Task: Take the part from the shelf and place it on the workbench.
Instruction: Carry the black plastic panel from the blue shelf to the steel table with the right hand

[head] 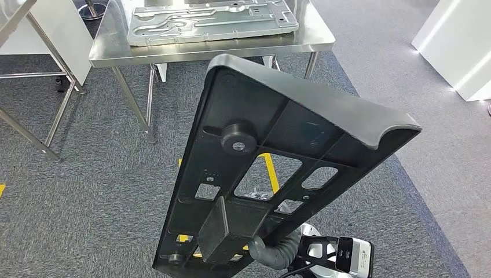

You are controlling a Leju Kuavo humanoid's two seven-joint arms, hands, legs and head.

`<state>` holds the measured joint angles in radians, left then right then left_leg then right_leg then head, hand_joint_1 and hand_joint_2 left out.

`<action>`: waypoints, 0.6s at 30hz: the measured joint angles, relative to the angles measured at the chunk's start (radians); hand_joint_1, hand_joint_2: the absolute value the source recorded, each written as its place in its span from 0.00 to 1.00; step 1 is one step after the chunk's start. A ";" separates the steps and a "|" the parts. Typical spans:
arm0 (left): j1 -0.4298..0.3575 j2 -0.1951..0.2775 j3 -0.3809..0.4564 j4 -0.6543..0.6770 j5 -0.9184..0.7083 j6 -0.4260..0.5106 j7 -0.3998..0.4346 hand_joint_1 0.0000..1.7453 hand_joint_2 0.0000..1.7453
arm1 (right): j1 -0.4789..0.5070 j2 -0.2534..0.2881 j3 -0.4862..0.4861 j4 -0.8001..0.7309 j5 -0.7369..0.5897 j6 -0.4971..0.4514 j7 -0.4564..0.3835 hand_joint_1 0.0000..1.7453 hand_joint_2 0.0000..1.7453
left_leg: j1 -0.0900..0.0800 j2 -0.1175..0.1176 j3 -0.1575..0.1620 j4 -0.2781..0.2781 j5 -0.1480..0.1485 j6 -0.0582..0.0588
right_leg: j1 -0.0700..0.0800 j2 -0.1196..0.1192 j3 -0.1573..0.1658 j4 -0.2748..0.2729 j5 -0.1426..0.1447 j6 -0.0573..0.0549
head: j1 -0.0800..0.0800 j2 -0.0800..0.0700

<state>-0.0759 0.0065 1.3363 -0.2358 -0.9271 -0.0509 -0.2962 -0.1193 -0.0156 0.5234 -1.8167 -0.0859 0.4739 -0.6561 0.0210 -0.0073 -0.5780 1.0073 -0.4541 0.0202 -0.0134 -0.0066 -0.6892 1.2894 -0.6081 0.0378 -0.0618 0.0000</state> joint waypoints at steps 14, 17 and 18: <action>-0.001 0.007 0.000 0.000 -0.012 -0.013 -0.016 0.00 0.00 | 0.014 0.012 -0.014 -0.032 -0.006 0.016 0.000 1.00 1.00 | -0.001 -0.003 -0.106 0.247 -0.133 -0.052 | 0.005 0.007 0.131 -0.297 0.146 -0.059 | 0.000 0.000; 0.001 0.008 0.000 0.000 -0.012 -0.013 -0.016 0.00 0.00 | 0.020 0.016 -0.019 -0.032 -0.008 0.030 0.000 1.00 1.00 | 0.000 -0.001 -0.108 0.244 -0.096 -0.054 | 0.007 0.009 0.133 -0.292 0.142 -0.059 | 0.000 0.000; 0.000 0.008 0.000 0.000 -0.012 -0.013 -0.016 0.00 0.00 | 0.020 0.019 -0.021 -0.032 -0.009 0.037 0.000 1.00 1.00 | 0.000 -0.001 -0.073 0.170 -0.056 -0.052 | 0.007 0.011 0.135 -0.290 0.139 -0.057 | 0.000 0.000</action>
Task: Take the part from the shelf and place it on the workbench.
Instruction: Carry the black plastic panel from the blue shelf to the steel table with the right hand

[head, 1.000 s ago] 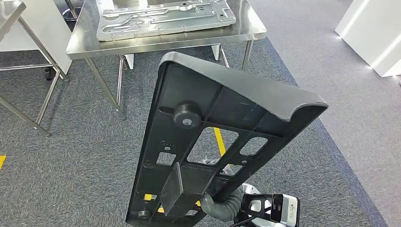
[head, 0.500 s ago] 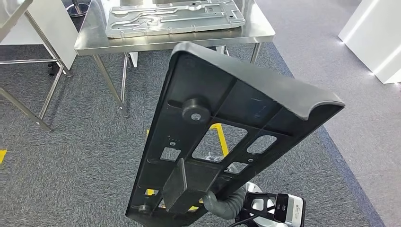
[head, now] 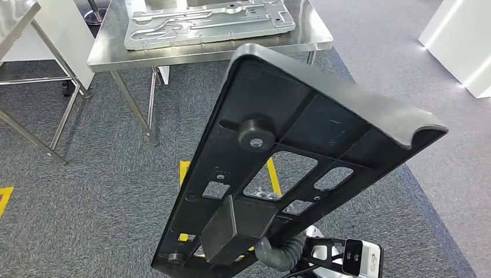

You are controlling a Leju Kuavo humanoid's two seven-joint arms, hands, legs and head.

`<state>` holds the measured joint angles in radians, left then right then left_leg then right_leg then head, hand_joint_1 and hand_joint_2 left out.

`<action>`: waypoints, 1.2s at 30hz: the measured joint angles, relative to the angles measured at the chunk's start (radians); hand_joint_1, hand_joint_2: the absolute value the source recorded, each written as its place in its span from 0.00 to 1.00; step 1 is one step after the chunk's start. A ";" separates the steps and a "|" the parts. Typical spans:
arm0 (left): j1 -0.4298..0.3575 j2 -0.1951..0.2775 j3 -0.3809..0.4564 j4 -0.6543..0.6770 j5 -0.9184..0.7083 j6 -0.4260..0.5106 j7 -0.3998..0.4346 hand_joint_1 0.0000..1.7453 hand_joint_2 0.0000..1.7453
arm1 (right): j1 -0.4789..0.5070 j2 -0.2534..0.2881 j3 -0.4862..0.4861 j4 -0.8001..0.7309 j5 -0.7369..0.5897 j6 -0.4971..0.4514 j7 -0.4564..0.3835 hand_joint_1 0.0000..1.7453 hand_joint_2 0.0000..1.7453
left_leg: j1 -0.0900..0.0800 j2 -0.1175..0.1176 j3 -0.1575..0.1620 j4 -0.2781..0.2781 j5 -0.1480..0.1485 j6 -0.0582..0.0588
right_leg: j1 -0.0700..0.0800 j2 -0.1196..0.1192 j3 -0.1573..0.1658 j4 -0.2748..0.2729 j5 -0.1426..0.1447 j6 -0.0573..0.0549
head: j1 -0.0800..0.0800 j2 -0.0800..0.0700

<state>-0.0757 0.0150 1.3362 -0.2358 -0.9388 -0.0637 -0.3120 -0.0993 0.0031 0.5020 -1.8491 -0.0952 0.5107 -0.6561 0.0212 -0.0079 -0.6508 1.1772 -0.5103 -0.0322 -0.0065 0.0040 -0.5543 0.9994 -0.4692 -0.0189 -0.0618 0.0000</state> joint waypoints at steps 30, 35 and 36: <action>0.001 0.005 0.000 0.000 0.001 -0.001 -0.009 0.00 0.00 | -0.022 0.021 -0.026 0.002 -0.014 -0.003 0.000 1.00 1.00 | -0.004 0.016 -0.025 0.046 -0.019 -0.001 | 0.004 -0.005 0.007 -0.005 -0.006 -0.007 | 0.000 0.000; 0.000 0.008 0.000 0.000 0.000 -0.001 -0.011 0.00 0.00 | -0.024 0.022 -0.026 0.002 -0.017 -0.008 0.000 1.00 1.00 | -0.011 0.014 0.078 -0.168 0.046 0.029 | 0.010 -0.001 0.019 0.004 -0.019 0.018 | 0.000 0.000; 0.000 0.008 0.000 0.000 0.000 -0.001 -0.011 0.00 0.00 | -0.024 0.023 -0.026 0.002 -0.017 -0.008 0.000 1.00 1.00 | -0.010 0.013 0.080 -0.170 0.046 0.036 | 0.010 -0.001 0.018 0.007 -0.018 0.024 | 0.000 0.000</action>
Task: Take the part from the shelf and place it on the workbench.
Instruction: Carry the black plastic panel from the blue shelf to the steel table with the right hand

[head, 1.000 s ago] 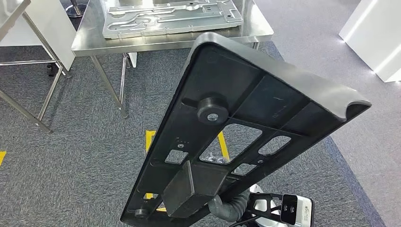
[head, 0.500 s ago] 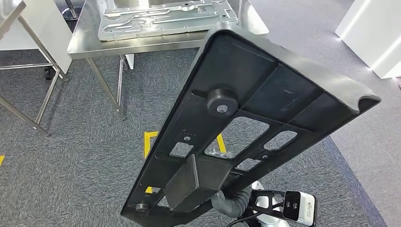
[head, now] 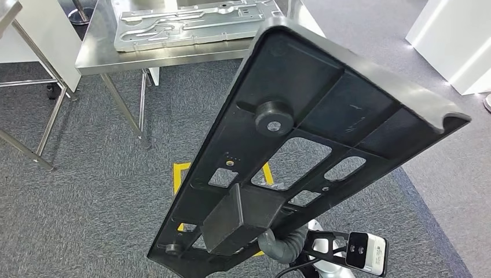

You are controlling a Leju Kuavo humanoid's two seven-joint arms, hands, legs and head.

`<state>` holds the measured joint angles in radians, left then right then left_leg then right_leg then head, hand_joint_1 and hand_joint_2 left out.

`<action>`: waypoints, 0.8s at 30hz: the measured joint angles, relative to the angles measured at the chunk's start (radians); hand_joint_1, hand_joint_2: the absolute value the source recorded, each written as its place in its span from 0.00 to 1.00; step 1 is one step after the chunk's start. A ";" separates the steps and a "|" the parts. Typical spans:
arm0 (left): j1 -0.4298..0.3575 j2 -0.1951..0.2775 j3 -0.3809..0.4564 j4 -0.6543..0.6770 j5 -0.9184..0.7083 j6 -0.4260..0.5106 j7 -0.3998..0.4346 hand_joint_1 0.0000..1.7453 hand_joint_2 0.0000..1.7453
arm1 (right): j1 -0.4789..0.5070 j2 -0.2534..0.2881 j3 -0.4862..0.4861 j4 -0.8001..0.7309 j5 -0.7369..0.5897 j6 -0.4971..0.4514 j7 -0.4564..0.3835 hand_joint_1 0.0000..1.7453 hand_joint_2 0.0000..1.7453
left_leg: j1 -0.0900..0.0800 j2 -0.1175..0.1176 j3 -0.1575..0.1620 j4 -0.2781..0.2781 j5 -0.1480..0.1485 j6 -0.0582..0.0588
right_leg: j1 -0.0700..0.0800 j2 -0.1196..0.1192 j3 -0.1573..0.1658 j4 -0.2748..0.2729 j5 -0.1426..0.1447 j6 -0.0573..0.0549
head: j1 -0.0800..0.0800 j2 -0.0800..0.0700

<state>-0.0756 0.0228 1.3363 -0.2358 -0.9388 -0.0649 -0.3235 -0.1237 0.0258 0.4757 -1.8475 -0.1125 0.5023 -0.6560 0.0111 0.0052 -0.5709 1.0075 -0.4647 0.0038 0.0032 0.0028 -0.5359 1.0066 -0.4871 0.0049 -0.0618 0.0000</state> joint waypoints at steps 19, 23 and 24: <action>0.001 -0.001 0.000 0.000 -0.001 0.000 -0.004 0.00 0.00 | 0.001 0.000 0.000 0.000 0.000 -0.001 0.000 1.00 1.00 | 0.001 -0.002 0.048 -0.008 -0.033 0.017 | -0.005 -0.002 -0.147 0.180 -0.030 0.013 | 0.000 0.000; 0.002 -0.003 0.000 0.000 -0.007 -0.002 -0.011 0.00 0.00 | 0.005 0.002 -0.001 -0.001 0.005 -0.002 0.000 1.00 1.00 | 0.002 -0.001 -0.056 0.225 -0.136 -0.030 | -0.003 0.000 -0.034 -0.007 0.029 -0.039 | 0.000 0.000; 0.004 -0.003 0.000 0.000 -0.007 -0.002 -0.012 0.00 0.00 | 0.005 0.002 -0.001 -0.001 0.005 -0.002 0.000 1.00 1.00 | 0.003 -0.001 -0.099 0.273 -0.141 -0.034 | -0.003 0.002 -0.024 -0.007 0.021 -0.042 | 0.000 0.000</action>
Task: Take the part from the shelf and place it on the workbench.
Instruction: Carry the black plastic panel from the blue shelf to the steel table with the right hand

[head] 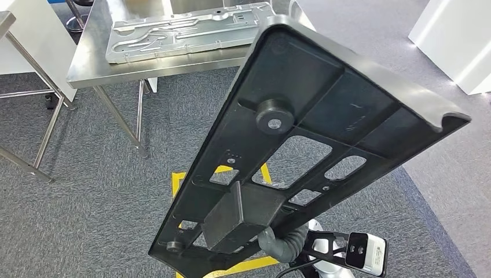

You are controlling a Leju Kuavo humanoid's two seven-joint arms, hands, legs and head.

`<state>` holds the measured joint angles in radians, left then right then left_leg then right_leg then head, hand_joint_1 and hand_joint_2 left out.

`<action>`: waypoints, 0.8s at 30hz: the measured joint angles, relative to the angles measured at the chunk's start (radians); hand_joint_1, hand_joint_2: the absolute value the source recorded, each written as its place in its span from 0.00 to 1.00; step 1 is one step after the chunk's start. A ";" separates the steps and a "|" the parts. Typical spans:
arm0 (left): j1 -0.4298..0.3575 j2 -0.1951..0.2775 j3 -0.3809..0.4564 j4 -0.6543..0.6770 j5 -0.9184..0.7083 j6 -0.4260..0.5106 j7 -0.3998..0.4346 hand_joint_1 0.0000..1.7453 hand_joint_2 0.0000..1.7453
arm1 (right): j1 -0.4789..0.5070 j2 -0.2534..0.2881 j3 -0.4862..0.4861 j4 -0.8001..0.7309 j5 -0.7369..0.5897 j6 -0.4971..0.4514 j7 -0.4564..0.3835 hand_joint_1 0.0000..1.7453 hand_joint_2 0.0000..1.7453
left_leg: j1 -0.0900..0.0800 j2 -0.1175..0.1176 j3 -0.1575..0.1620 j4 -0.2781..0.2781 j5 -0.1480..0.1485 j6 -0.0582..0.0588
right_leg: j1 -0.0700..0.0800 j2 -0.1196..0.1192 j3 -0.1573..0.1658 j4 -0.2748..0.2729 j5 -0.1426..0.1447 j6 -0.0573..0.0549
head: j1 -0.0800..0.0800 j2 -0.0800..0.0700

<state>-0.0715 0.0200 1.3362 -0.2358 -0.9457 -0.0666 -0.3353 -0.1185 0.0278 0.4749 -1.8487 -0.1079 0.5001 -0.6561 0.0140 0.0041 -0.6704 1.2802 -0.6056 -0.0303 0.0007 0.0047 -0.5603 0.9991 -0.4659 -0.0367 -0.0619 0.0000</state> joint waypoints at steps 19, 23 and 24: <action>-0.004 0.001 0.000 0.000 -0.003 0.000 -0.001 0.00 0.00 | -0.002 -0.001 0.000 -0.001 0.002 -0.001 0.000 1.00 1.00 | 0.000 -0.005 0.149 -0.275 0.104 0.042 | -0.009 -0.002 -0.082 0.082 0.027 0.052 | 0.000 0.000; -0.006 0.002 0.000 0.000 -0.003 0.000 -0.001 0.00 0.00 | -0.003 -0.001 0.000 -0.002 0.000 0.001 0.000 1.00 1.00 | -0.001 -0.004 0.158 -0.282 0.087 0.019 | -0.004 0.001 -0.058 0.021 0.031 0.034 | 0.000 0.000; -0.007 0.002 0.000 0.000 -0.003 0.000 -0.001 0.00 0.00 | -0.003 0.000 0.000 -0.002 -0.001 0.002 0.000 1.00 1.00 | 0.000 -0.004 0.161 -0.277 0.081 0.014 | -0.005 0.001 -0.051 0.015 0.029 0.027 | 0.000 0.000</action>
<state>-0.0787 0.0217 1.3359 -0.2358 -0.9486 -0.0669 -0.3360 -0.1212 0.0275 0.4748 -1.8507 -0.1084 0.5016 -0.6561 0.0141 0.0001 -0.5096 1.0032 -0.5250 -0.0165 -0.0048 0.0061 -0.6114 1.0142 -0.4371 -0.0092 -0.0619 0.0000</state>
